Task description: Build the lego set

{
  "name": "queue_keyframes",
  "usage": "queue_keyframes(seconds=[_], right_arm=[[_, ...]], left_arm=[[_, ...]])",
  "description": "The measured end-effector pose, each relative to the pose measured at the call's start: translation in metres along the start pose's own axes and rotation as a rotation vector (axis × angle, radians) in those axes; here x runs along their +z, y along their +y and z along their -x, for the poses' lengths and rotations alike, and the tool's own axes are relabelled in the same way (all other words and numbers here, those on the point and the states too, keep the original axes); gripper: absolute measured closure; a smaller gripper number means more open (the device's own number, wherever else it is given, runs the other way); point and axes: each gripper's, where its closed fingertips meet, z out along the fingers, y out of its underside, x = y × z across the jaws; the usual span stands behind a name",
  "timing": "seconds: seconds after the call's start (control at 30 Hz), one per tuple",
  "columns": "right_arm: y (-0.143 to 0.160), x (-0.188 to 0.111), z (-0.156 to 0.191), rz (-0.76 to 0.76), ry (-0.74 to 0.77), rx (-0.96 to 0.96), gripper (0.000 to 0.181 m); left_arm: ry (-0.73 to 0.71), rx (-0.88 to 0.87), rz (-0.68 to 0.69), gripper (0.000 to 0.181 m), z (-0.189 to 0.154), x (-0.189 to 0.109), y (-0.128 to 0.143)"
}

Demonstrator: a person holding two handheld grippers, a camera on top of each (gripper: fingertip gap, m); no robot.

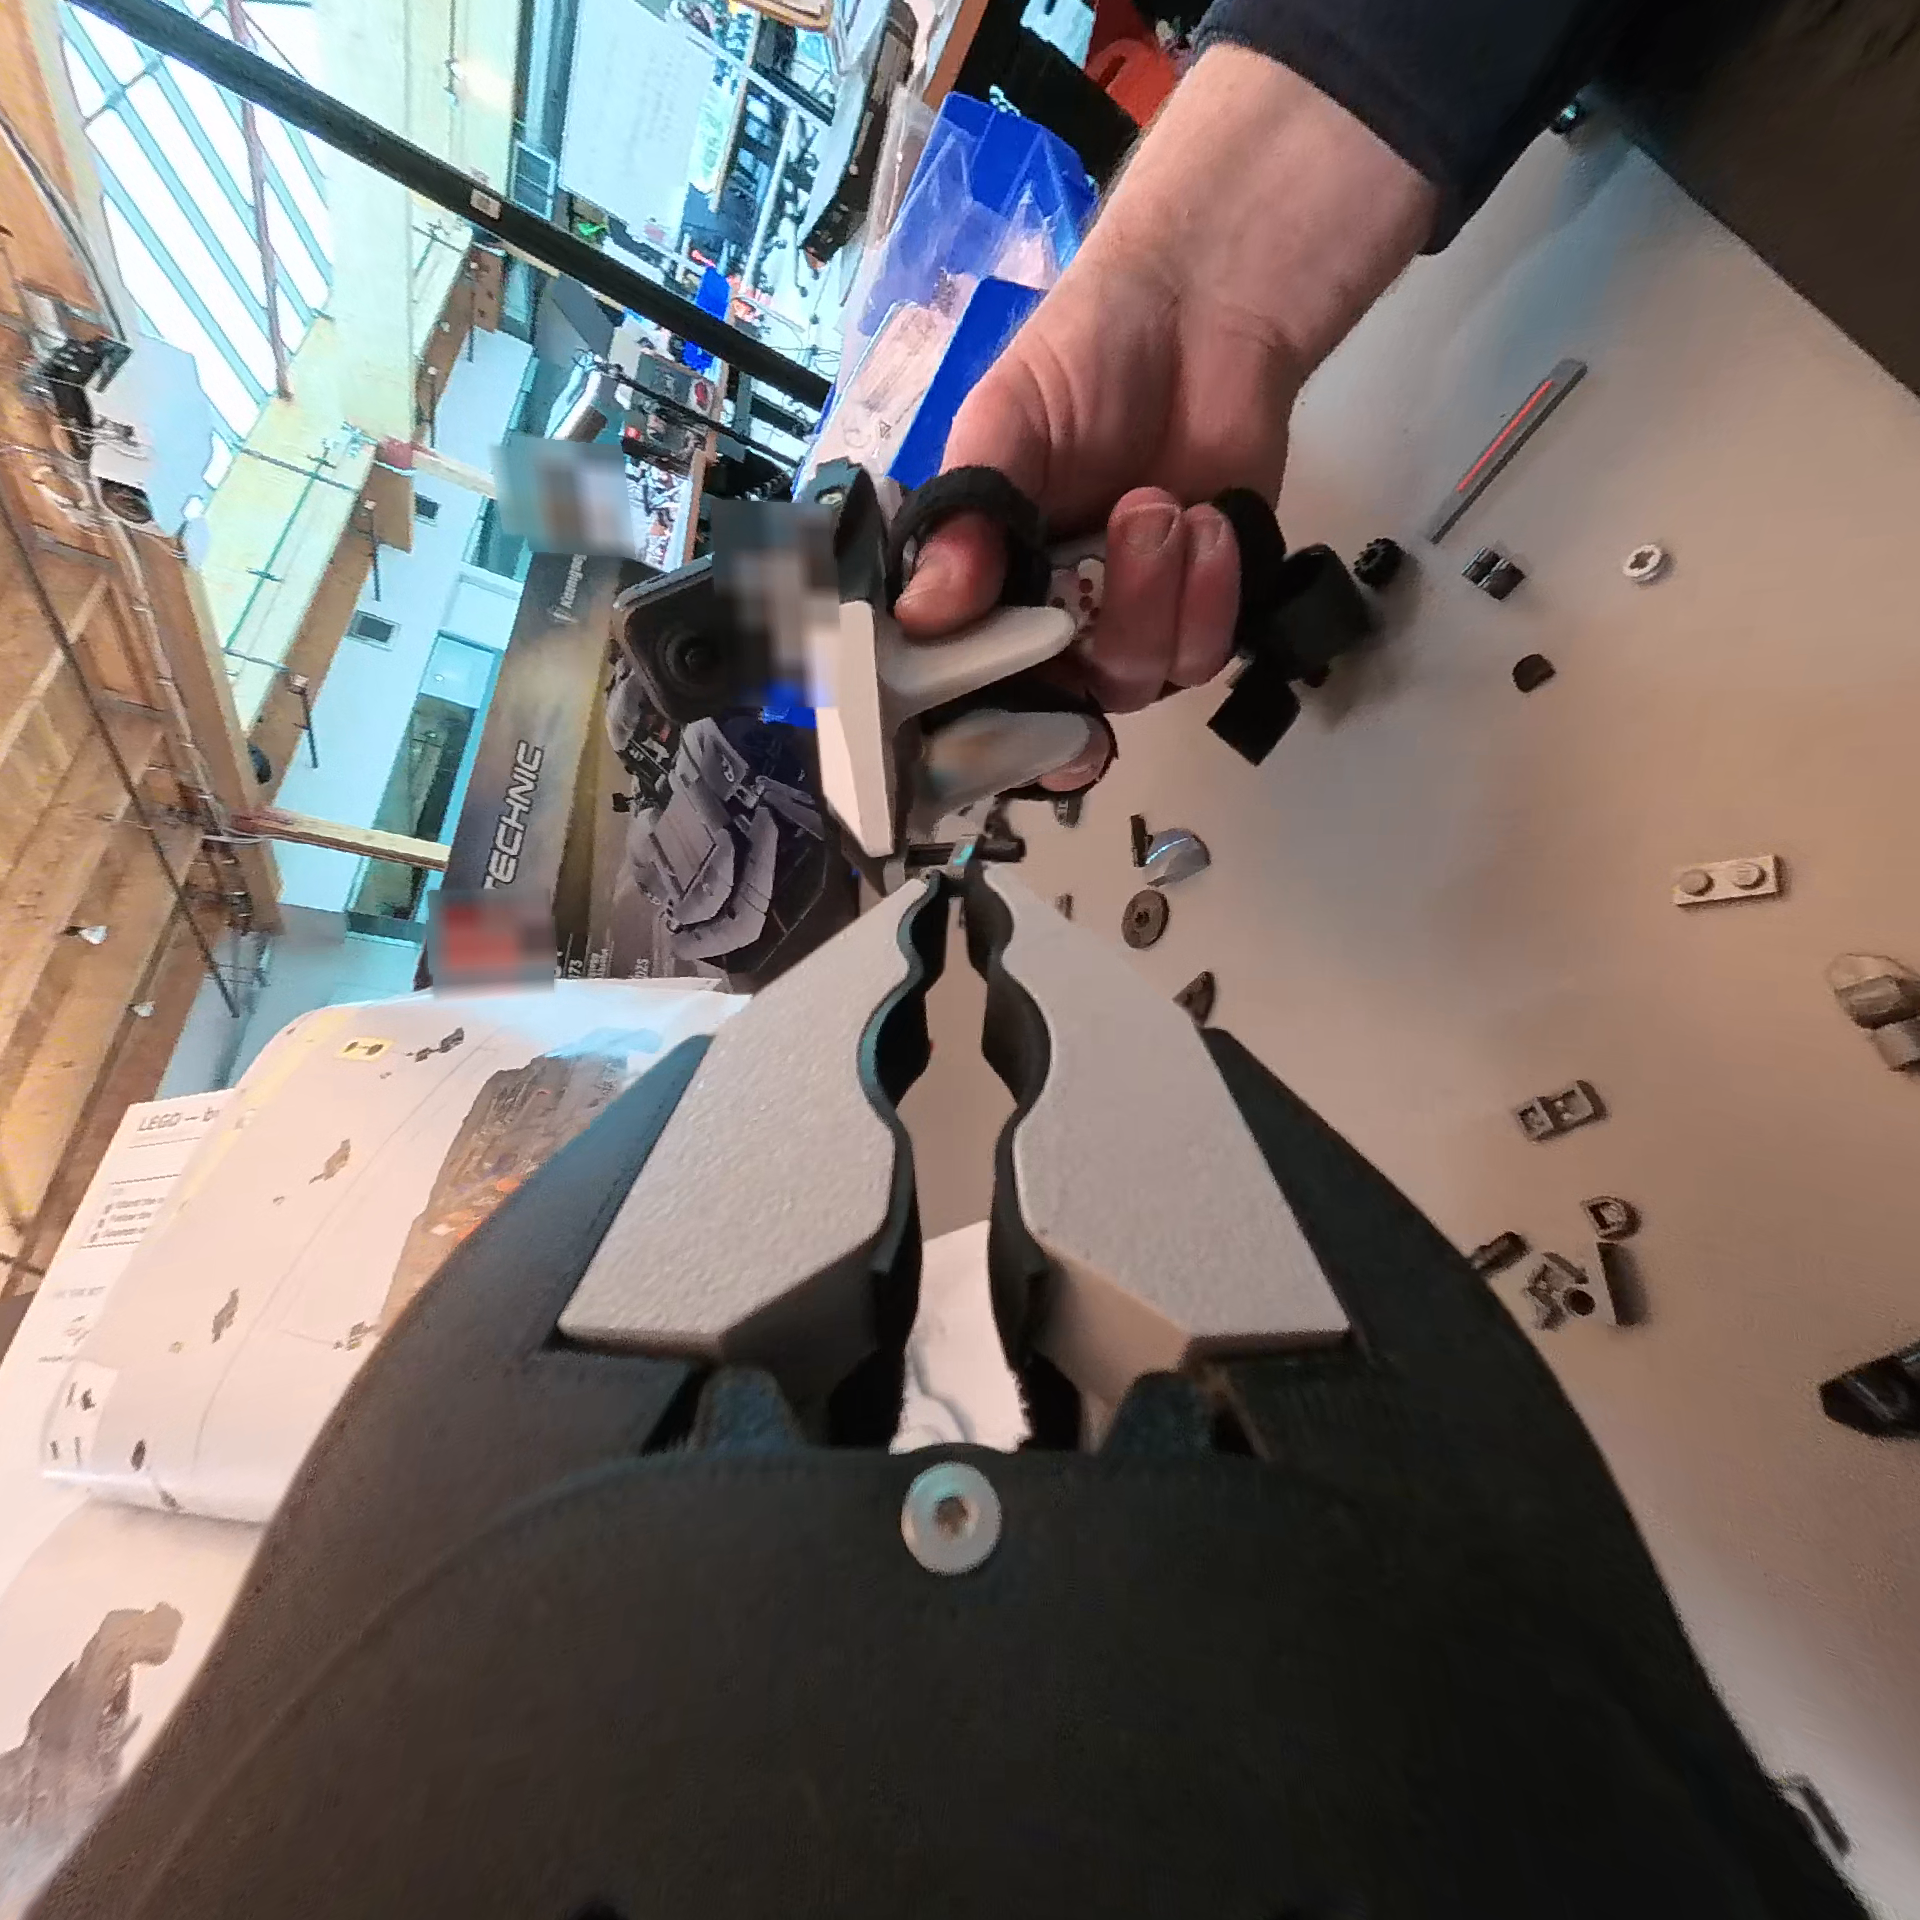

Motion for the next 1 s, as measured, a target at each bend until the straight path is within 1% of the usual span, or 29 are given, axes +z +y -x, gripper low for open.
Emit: queue_keyframes(seconds=[0.5,0.73,1.0], right_arm=[[-0.019,0.003,0.007,-0.128,-0.006,-0.028,0.179],[-0.026,0.004,0.009,-0.191,-0.032,-0.016,0.179],[-0.028,0.003,0.011,-0.203,-0.045,-0.009,0.179]], left_arm=[[-0.147,0.048,0.037,0.181,0.017,-0.002,0.000],[-0.228,0.105,0.081,0.181,0.025,-0.003,0.000],[-0.257,0.126,0.096,0.181,0.028,-0.003,-0.002]])
